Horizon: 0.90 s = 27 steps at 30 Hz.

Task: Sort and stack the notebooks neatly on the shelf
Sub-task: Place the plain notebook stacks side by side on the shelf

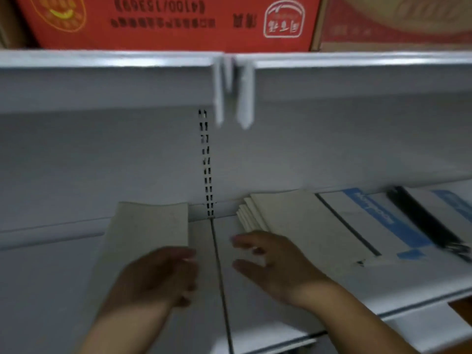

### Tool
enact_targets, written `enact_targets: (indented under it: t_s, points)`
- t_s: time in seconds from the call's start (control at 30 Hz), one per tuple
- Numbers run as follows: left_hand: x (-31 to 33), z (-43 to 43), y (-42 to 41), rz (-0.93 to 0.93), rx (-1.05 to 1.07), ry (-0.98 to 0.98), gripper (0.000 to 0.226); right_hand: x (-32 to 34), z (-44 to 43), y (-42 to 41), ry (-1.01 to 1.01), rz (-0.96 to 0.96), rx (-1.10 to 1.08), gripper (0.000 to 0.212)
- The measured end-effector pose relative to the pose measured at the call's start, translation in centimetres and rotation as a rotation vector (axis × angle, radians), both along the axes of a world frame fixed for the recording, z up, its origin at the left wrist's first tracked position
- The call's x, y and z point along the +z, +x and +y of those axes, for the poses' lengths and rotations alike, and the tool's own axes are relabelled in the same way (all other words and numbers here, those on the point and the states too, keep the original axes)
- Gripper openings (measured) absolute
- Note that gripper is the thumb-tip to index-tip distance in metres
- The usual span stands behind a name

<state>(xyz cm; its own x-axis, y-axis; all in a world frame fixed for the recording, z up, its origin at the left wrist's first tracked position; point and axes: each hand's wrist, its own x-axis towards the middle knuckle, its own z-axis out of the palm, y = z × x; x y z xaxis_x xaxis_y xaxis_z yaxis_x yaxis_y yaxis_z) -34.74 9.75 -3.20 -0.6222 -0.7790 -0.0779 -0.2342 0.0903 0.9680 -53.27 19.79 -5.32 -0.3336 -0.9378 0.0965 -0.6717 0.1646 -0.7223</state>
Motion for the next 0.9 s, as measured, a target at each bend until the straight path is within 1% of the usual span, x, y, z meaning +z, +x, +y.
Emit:
enact_targets:
  t_s: [0.07, 0.1, 0.13, 0.17, 0.2, 0.23, 0.27, 0.3, 0.33, 0.37, 0.4, 0.47, 0.5, 0.53, 0.57, 0.6, 0.63, 0.73, 0.8, 0.83, 0.87, 0.9]
  points:
    - [-2.9, 2.7, -5.7, 0.008, -0.041, 0.167, 0.055, 0.0, 2.4, -4.5, -0.07, 0.123, -0.209, 0.041]
    - [-4.2, 3.3, -7.9, 0.0, -0.036, 0.224, 0.064, 0.0, 3.7, -6.4, -0.036, 0.17, -0.276, 0.042]
    - [-4.9, 3.7, -9.7, -0.036, -0.043, 0.246, 0.061, -0.1, 4.9, -8.1, 0.055, 0.199, -0.306, 0.043]
    - [-5.5, 4.1, -11.3, -0.049, -0.074, 0.239, 0.06, -0.4, 6.0, -9.5, 0.152, 0.234, -0.306, 0.045]
    - [-5.7, 4.5, -12.6, -0.037, -0.113, 0.235, 0.05, -0.9, 7.0, -10.6, 0.221, 0.282, -0.297, 0.047]
    - [-5.8, 4.6, -13.6, -0.038, -0.107, 0.227, 0.048, -1.3, 7.8, -11.4, 0.241, 0.322, -0.294, 0.049]
    - [-5.8, 4.8, -14.5, -0.079, -0.089, 0.212, 0.053, -1.7, 8.3, -11.9, 0.241, 0.336, -0.298, 0.051]
    - [-6.1, 4.7, -15.2, -0.113, -0.048, 0.194, 0.072, -1.9, 8.6, -12.3, 0.242, 0.325, -0.307, 0.054]
    - [-5.8, 4.8, -15.8, -0.134, 0.0, 0.222, 0.087, -2.3, 8.9, -12.6, 0.236, 0.312, -0.309, 0.06]
    - [-5.6, 4.8, -16.3, -0.112, 0.046, 0.273, 0.089, -2.5, 9.0, -12.8, 0.235, 0.31, -0.301, 0.067]
    - [-4.9, 5.0, -16.4, -0.065, 0.087, 0.324, 0.077, -2.8, 9.1, -13.1, 0.233, 0.307, -0.294, 0.072]
    - [-3.8, 4.8, -16.8, 0.001, 0.122, 0.463, 0.047, -3.3, 9.1, -13.5, 0.205, 0.296, -0.269, 0.073]
    - [-3.3, 4.4, -16.9, 0.008, 0.161, 0.526, 0.035, -3.6, 9.0, -13.8, 0.182, 0.27, -0.261, 0.085]
    - [-2.9, 4.1, -17.0, 0.038, 0.185, 0.594, 0.028, -3.6, 9.1, -14.0, 0.157, 0.234, -0.251, 0.107]
    - [-2.6, 3.8, -17.2, 0.068, 0.184, 0.639, 0.026, -3.7, 9.2, -14.3, 0.17, 0.202, -0.235, 0.129]
    - [-2.2, 3.7, -17.5, 0.084, 0.164, 0.684, 0.026, -4.1, 9.2, -14.8, 0.184, 0.182, -0.229, 0.141]
    - [-2.0, 3.6, -17.8, 0.079, 0.127, 0.706, 0.028, -4.1, 9.2, -15.3, 0.195, 0.158, -0.226, 0.145]
    - [-1.7, 4.2, -19.0, 0.019, 0.063, 0.687, 0.031, -3.8, 9.6, -16.0, 0.221, 0.091, -0.208, 0.146]
    - [-2.0, 5.0, -19.5, 0.01, 0.059, 0.632, 0.03, -3.6, 10.0, -16.4, 0.241, 0.055, -0.198, 0.146]
    - [-2.2, 5.3, -19.6, 0.038, 0.065, 0.595, 0.03, -3.2, 10.2, -16.5, 0.246, 0.011, -0.176, 0.143]
    - [-2.2, 5.8, -19.3, 0.072, 0.084, 0.54, 0.032, -2.7, 10.4, -16.5, 0.251, -0.044, -0.148, 0.135]
    - [-2.3, 6.2, -19.0, 0.115, 0.098, 0.475, 0.038, -2.1, 10.4, -16.4, 0.235, -0.089, -0.122, 0.121]
